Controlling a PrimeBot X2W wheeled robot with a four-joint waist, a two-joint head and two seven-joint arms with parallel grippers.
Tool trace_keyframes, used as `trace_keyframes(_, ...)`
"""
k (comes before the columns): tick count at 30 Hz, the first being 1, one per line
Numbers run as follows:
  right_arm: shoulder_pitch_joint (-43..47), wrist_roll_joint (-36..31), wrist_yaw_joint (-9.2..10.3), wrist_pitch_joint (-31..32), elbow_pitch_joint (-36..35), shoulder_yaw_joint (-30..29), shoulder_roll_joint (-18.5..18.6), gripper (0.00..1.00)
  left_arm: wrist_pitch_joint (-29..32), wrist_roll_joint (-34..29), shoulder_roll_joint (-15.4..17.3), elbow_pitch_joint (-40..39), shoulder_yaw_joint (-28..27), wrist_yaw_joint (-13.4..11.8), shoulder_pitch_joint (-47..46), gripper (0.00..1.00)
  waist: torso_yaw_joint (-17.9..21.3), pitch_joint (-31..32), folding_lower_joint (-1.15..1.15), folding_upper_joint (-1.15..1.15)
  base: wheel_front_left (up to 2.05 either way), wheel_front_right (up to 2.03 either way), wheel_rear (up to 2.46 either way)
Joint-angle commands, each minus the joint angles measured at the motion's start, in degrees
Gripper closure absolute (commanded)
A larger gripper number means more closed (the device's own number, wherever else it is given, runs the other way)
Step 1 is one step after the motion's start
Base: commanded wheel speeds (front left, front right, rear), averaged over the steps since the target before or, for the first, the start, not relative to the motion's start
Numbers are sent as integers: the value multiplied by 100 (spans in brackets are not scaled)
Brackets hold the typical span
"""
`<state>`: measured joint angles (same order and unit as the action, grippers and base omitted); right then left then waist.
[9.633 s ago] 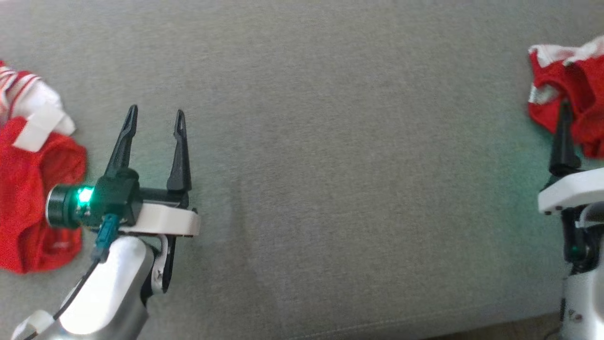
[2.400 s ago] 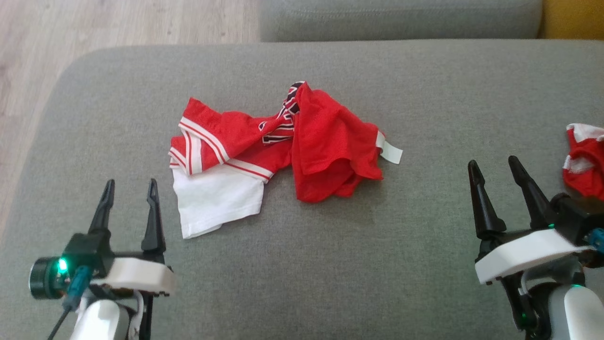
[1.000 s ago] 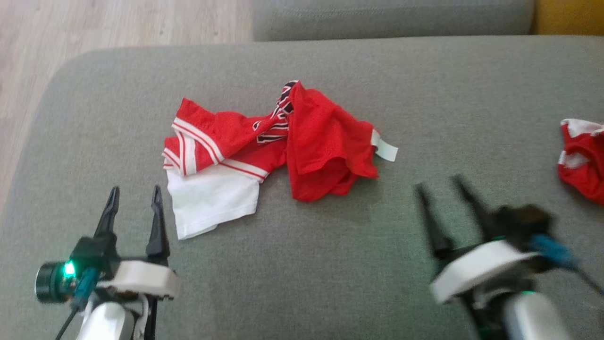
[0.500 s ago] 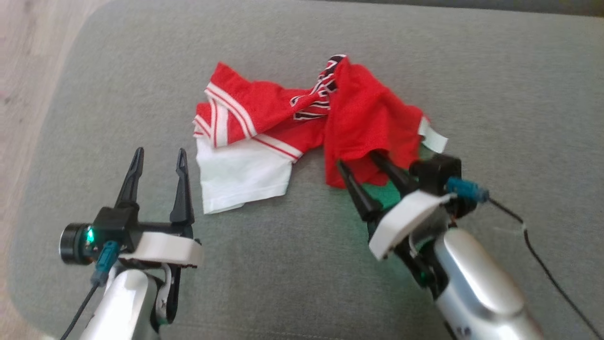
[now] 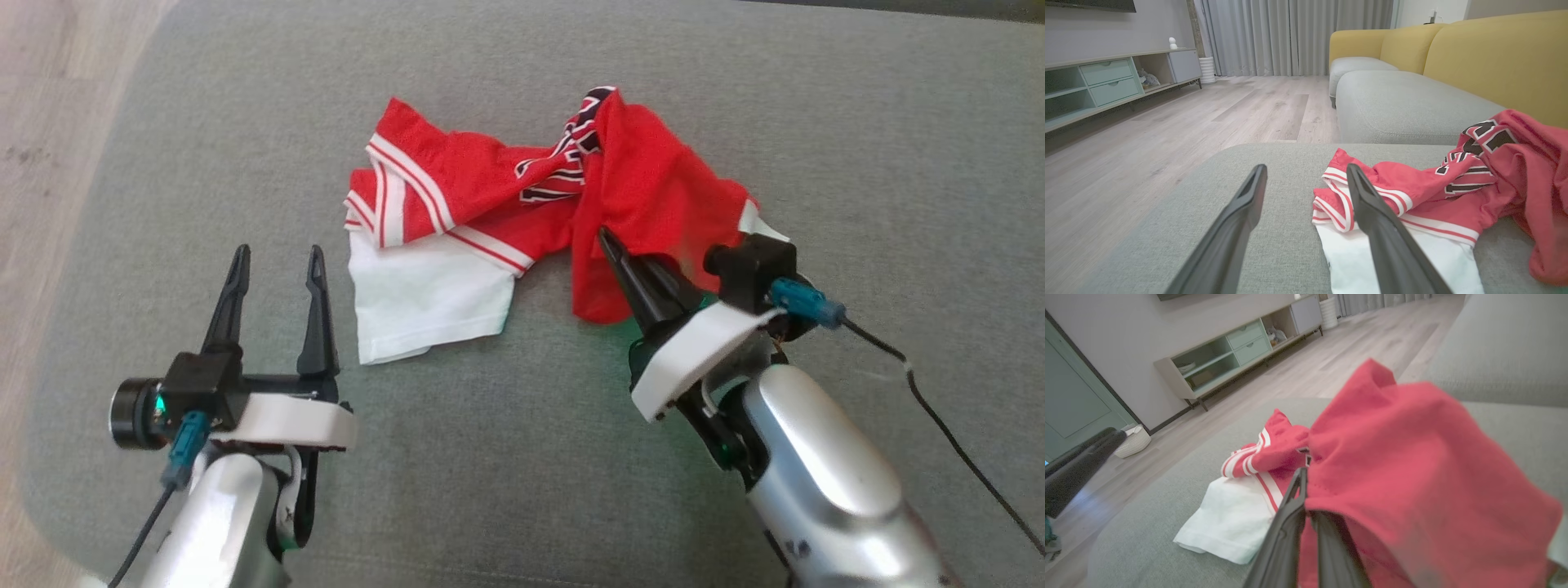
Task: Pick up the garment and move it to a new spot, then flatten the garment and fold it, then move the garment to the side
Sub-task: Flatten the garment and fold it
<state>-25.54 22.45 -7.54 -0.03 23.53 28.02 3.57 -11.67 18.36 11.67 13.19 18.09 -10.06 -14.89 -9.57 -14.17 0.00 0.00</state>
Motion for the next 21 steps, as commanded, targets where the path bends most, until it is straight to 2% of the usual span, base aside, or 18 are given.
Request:
trace_keyframes(1,133,-147,5,23,-419,43,-59,100,-64,30,102,-134,-262,-15,-151,0,76,45,0,0,0,0,0)
trace_keyframes(8,860,-659,5,617,-2297,-532,393,100,-129,73,171,-143,-343,-61,-67,0,406,125,0,0,0,0,0)
trace_keyframes(14,1107,-875,5,1160,-3829,-1110,671,100,-157,98,185,-123,-346,-75,-44,0,606,168,0,0,0,0,0)
trace_keyframes(21,1105,-993,5,1759,-4902,-1699,849,100,-182,115,181,-112,-315,-76,-45,0,679,188,0,0,0,0,0)
